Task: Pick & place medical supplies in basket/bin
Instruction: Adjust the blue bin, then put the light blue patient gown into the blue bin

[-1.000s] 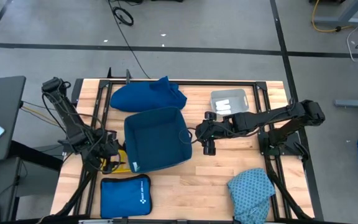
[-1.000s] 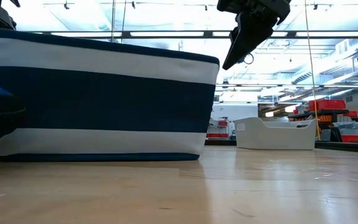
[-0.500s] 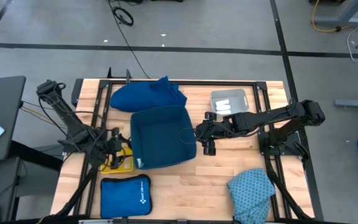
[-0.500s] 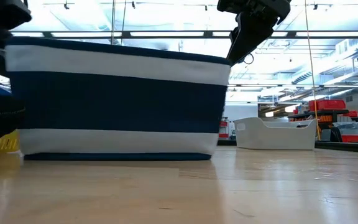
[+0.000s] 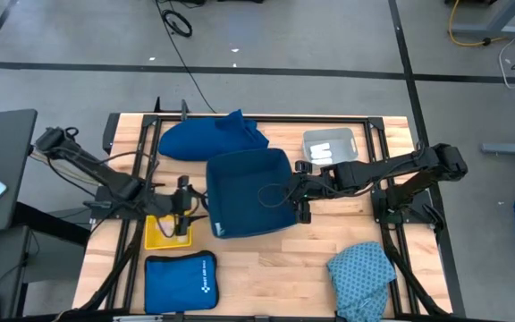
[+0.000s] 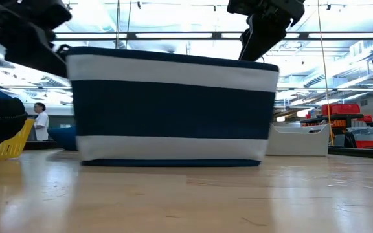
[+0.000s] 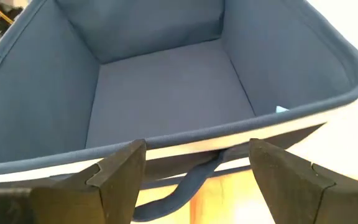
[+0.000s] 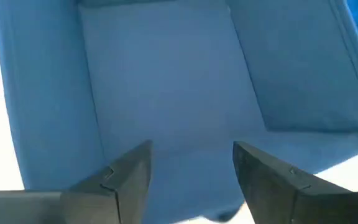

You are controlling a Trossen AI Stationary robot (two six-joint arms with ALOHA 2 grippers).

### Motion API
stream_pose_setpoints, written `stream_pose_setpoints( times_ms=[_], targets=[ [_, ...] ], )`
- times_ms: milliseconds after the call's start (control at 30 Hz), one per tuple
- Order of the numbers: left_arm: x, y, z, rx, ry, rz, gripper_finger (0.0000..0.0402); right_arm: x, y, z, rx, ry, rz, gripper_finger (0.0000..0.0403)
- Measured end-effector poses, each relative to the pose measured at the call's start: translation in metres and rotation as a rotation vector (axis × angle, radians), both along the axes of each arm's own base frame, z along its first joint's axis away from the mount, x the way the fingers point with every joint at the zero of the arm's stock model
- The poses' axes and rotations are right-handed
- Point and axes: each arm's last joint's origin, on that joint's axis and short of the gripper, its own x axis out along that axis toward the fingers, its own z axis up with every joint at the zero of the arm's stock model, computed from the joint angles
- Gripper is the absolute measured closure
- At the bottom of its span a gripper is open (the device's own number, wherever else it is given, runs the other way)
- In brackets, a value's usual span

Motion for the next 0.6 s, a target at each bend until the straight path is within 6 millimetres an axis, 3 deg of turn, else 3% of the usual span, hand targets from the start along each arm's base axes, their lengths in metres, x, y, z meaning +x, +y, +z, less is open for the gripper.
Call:
stream_pose_setpoints(
  times_ms=[433, 600],
  targets=[
    [0.051, 0.023, -0.008, 0.034, -0.093, -0.083, 0.0116, 0.001, -0.001, -0.001, -0.034, 0.005, 0.019, 0.0172],
    [0.065, 0.03, 0.002, 0.079, -0.253, -0.099, 0.0116, 0.006, 0.0, 0.003, -0.041, -0.06, 0.042, 0.0172]
  ],
)
